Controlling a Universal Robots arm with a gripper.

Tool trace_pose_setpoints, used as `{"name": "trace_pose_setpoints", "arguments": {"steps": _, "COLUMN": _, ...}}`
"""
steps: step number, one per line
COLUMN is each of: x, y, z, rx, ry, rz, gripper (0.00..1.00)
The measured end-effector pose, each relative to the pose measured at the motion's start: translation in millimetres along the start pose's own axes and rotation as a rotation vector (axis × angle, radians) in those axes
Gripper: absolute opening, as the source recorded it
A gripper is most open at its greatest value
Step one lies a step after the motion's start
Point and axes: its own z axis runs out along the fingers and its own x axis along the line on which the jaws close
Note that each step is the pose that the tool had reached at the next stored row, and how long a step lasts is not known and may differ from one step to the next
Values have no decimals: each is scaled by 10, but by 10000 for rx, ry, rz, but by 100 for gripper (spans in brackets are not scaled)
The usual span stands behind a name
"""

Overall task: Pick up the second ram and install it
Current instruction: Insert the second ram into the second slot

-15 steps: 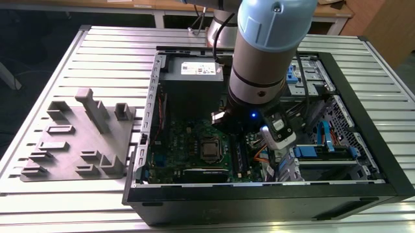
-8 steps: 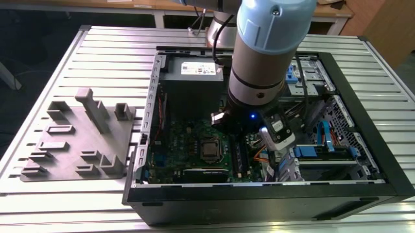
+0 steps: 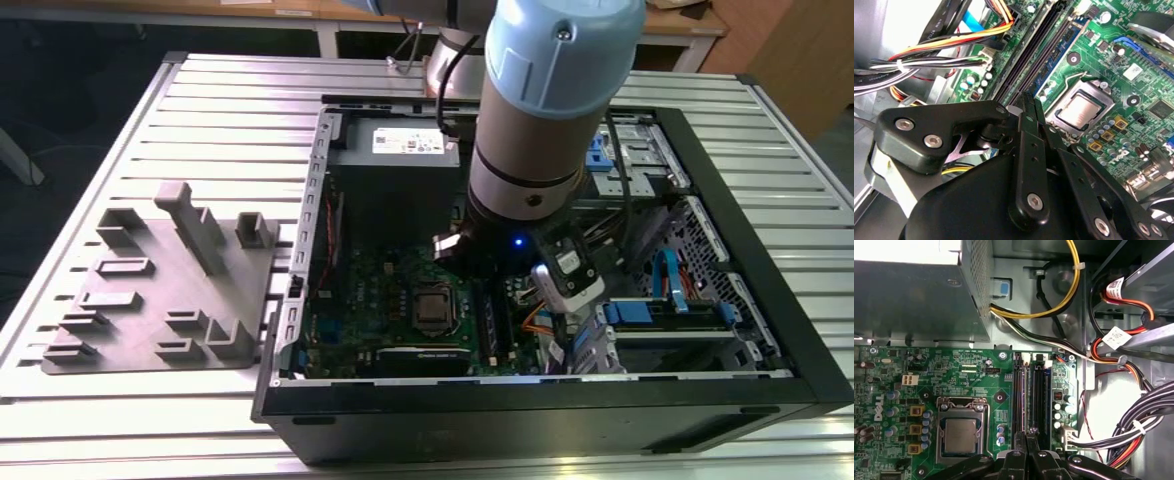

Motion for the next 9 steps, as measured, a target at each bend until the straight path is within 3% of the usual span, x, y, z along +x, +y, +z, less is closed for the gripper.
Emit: {"name": "trace_pose_setpoints", "arguments": {"steps": 9, "x": 1, "y": 2, "z": 16, "rx": -11, "ry": -1, "rz": 1, "gripper": 9}}
